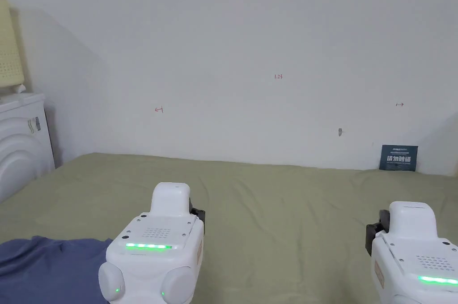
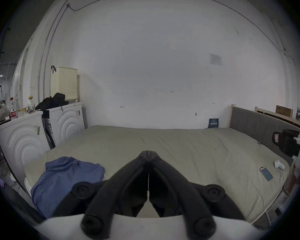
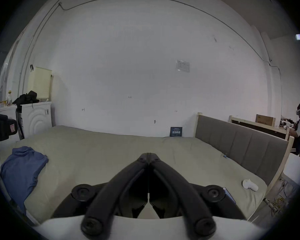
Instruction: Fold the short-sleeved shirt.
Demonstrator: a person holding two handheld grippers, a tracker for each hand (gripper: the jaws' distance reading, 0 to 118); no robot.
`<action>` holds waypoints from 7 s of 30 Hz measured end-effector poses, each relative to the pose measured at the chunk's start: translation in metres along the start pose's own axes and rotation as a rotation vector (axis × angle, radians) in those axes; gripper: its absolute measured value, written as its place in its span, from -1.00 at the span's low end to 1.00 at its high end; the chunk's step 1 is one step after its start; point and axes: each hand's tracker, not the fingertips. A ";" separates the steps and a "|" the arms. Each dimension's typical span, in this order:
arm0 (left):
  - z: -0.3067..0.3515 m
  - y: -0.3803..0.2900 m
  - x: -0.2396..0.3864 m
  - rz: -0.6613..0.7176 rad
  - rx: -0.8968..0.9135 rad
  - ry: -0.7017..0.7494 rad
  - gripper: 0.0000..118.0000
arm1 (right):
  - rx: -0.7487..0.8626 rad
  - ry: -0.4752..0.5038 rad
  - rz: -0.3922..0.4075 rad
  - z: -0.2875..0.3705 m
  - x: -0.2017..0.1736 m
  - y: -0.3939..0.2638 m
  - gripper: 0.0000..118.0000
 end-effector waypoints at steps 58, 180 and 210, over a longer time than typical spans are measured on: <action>-0.223 -0.185 -0.296 0.185 -0.873 0.247 -0.41 | -0.388 0.560 0.156 -0.060 -0.229 -0.127 -1.00; -0.166 -0.127 -0.111 0.074 -0.769 -0.060 -0.97 | -0.736 0.098 0.181 -0.287 0.065 -0.110 -0.92; -0.178 0.231 -0.136 -0.016 -0.260 0.223 -0.97 | -0.217 -0.089 0.073 -0.241 0.106 0.214 -0.92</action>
